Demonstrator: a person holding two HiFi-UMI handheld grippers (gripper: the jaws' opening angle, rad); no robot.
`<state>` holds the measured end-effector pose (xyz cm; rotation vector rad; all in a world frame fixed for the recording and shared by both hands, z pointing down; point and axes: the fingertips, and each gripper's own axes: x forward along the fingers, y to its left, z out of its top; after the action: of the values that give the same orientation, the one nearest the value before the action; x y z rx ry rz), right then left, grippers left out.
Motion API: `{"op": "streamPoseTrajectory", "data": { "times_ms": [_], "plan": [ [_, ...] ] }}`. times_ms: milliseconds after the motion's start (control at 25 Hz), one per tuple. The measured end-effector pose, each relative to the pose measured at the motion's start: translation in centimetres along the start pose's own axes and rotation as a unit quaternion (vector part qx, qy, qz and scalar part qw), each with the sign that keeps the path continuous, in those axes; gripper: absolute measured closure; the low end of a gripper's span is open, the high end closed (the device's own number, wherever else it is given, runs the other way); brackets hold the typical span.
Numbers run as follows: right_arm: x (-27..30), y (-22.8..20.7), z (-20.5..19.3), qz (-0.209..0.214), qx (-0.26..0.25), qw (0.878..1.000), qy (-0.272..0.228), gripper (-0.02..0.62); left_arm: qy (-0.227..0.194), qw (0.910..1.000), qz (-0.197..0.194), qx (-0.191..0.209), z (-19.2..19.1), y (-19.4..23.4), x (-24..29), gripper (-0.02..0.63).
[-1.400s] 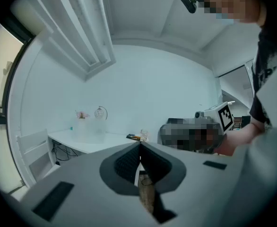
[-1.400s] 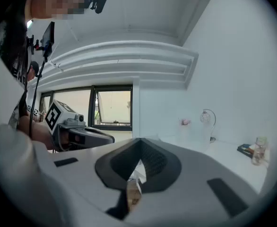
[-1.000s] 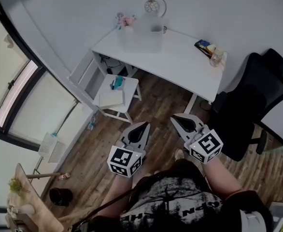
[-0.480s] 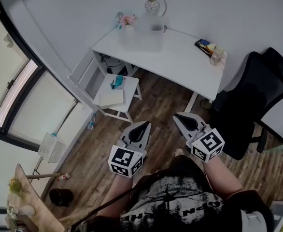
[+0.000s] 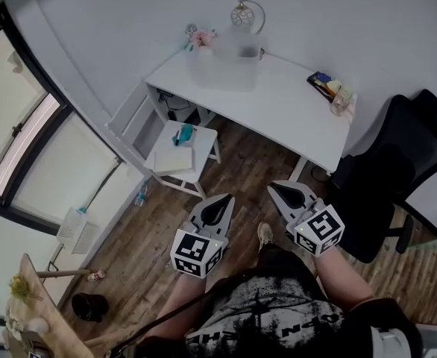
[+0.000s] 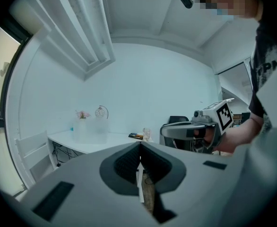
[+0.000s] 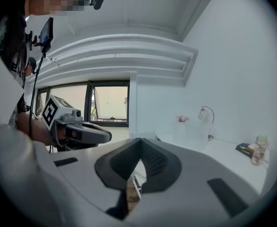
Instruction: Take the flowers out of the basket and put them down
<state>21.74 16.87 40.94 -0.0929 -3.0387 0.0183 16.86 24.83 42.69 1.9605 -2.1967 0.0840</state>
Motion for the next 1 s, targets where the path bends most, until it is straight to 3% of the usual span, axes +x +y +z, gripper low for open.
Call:
{"op": "streamPoseTrajectory", "data": {
  "times_ms": [600, 1000],
  "plan": [
    [8.9, -9.3, -0.3, 0.055, -0.043, 0.997, 0.018, 0.580, 0.004, 0.9987, 0.043, -0.026, 2.0, 7.1, 10.4, 0.592],
    [13.3, -16.3, -0.4, 0.099, -0.037, 0.994, 0.022, 0.580, 0.007, 0.9960, 0.082, -0.035, 3.4, 10.5, 17.5, 0.592]
  ]
}}
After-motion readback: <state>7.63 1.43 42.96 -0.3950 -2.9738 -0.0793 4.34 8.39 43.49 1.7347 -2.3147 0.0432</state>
